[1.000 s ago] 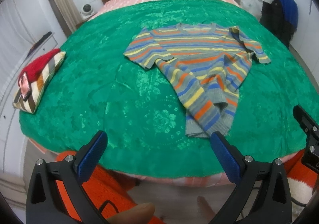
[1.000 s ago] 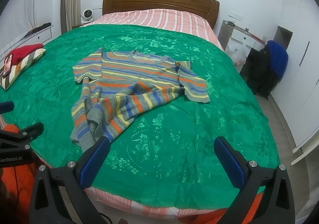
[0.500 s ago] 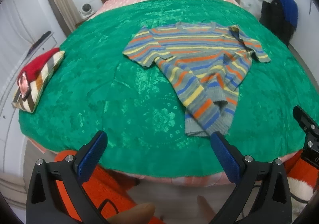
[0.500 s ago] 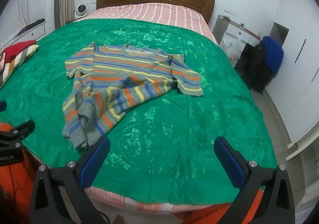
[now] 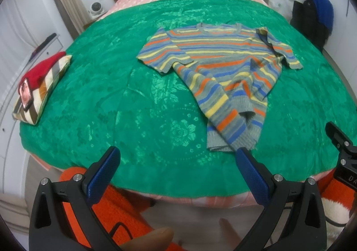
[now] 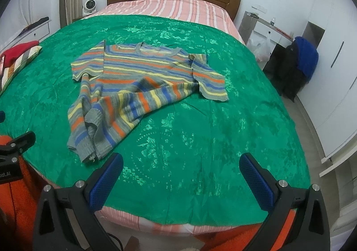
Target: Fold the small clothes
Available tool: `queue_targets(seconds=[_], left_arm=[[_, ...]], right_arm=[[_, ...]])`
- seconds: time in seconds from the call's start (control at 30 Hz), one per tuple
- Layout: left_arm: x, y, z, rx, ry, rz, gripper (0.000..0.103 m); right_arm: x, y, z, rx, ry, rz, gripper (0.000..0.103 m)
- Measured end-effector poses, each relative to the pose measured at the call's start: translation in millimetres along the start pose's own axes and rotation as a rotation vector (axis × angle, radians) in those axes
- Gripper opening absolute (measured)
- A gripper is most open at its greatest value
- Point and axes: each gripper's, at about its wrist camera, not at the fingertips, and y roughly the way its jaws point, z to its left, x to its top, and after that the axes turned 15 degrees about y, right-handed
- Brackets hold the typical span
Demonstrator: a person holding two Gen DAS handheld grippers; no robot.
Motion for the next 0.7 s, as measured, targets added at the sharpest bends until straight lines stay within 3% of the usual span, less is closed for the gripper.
queue_targets(seconds=[0.7], left_arm=[[-2.2,3.2,-0.5,-0.003,0.003,0.011,0.103]], right_arm=[[-0.7,5.3,-6.4,-0.03,0.021,0.017,0.103]])
